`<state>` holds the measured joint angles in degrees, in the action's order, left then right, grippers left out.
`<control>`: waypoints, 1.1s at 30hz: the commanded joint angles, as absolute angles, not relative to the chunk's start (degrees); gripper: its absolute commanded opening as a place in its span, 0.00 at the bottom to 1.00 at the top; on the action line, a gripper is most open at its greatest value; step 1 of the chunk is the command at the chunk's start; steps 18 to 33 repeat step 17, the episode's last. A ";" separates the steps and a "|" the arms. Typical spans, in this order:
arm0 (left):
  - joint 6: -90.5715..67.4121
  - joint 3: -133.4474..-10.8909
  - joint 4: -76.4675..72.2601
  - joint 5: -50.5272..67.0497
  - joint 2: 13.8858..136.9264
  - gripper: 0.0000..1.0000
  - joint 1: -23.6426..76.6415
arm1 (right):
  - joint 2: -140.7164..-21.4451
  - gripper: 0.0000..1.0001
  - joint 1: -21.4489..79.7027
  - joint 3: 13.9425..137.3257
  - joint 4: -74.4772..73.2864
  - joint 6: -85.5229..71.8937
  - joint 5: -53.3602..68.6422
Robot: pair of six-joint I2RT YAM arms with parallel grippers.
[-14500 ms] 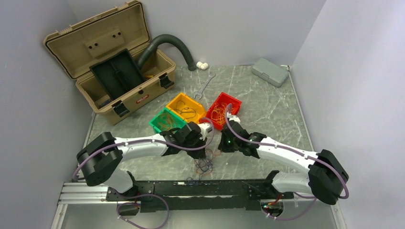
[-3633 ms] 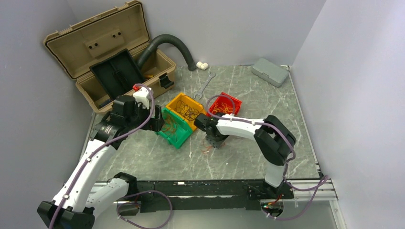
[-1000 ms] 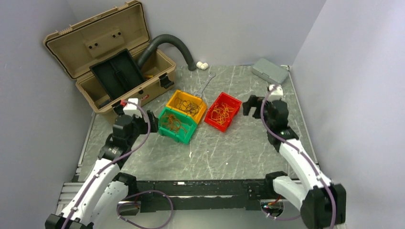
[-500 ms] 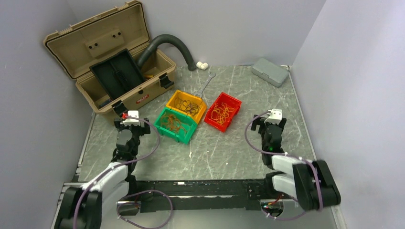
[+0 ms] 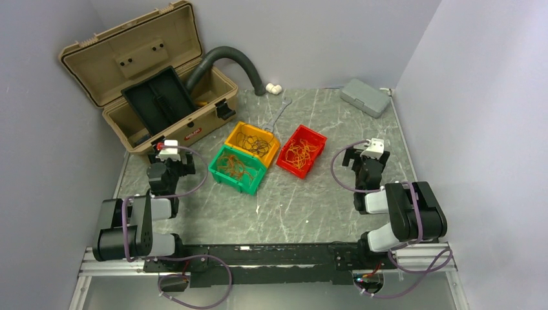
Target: Untangle the cables
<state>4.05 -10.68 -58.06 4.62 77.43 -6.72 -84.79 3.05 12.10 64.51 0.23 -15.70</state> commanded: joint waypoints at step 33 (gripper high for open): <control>4.39 -13.24 -60.12 3.94 77.20 0.99 -4.66 | -84.98 1.00 2.64 13.27 66.18 -0.91 -14.07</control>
